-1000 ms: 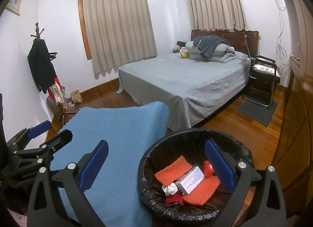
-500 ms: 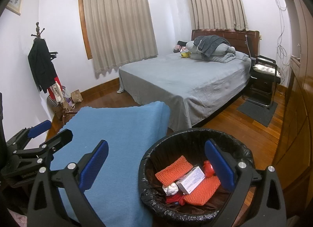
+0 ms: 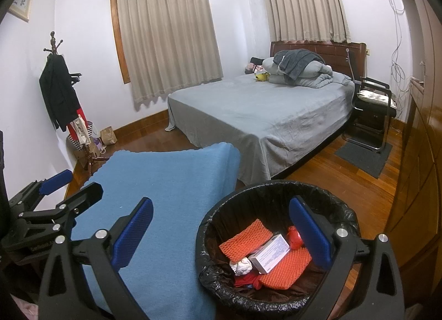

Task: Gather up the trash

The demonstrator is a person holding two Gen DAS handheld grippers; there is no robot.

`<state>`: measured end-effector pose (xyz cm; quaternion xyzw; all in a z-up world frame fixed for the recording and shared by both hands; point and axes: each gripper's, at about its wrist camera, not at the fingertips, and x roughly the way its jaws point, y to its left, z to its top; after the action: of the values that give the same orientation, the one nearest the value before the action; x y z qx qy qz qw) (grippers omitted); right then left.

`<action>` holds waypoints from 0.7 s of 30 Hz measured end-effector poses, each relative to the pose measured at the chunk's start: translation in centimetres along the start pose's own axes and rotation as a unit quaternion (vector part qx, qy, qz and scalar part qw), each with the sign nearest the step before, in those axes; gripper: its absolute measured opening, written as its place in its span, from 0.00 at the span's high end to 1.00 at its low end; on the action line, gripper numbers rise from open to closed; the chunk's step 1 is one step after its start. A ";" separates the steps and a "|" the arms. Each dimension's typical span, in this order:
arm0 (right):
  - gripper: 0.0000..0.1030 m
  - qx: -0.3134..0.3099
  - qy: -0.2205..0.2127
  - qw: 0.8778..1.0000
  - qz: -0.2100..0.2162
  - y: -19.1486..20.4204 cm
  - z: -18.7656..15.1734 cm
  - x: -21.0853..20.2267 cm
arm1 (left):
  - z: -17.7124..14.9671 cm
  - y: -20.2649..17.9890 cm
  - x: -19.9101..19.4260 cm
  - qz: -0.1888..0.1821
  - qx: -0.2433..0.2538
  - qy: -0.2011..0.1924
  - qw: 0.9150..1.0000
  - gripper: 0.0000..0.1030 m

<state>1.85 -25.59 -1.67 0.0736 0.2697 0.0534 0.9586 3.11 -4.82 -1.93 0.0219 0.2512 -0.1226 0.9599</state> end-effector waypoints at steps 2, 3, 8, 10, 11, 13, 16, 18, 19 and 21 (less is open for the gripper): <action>0.06 0.000 0.000 1.000 0.000 0.0 0.0 0.0 | 0.0 0.0 0.0 0.000 0.001 0.000 1.000 0.09; 0.06 0.000 0.000 1.000 0.000 0.0 0.0 0.0 | 0.0 0.0 0.0 0.000 0.000 0.000 1.000 0.09; 0.06 0.000 0.000 1.000 0.000 0.0 0.0 0.0 | 0.0 0.0 0.0 0.000 0.000 0.000 1.000 0.09; 0.06 0.000 0.000 1.000 0.000 0.1 0.0 0.0 | 0.0 0.0 0.0 0.001 0.001 0.000 1.000 0.09; 0.06 0.000 0.000 1.000 0.000 0.0 0.0 0.0 | 0.0 0.0 0.0 0.000 0.000 0.000 1.000 0.09; 0.06 0.000 0.000 1.000 0.000 0.0 0.0 0.0 | 0.0 0.0 0.0 0.001 0.000 0.000 1.000 0.09; 0.06 0.000 0.000 1.000 0.000 0.1 0.1 0.1 | 0.0 0.0 0.0 0.000 0.000 0.000 1.000 0.09; 0.06 0.000 0.000 1.000 0.000 0.1 0.1 0.1 | 0.0 0.0 0.0 0.001 0.000 0.000 1.000 0.09; 0.06 0.000 0.000 1.000 0.000 0.1 0.1 0.1 | 0.0 0.0 0.0 0.000 0.000 0.000 1.000 0.09; 0.06 0.001 0.000 1.000 0.000 0.2 0.1 0.1 | 0.0 0.0 0.0 0.001 0.000 0.000 1.000 0.09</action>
<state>1.99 -25.41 -1.64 0.0742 0.2698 0.0532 0.9586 3.12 -4.87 -1.89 0.0223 0.2512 -0.1221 0.9599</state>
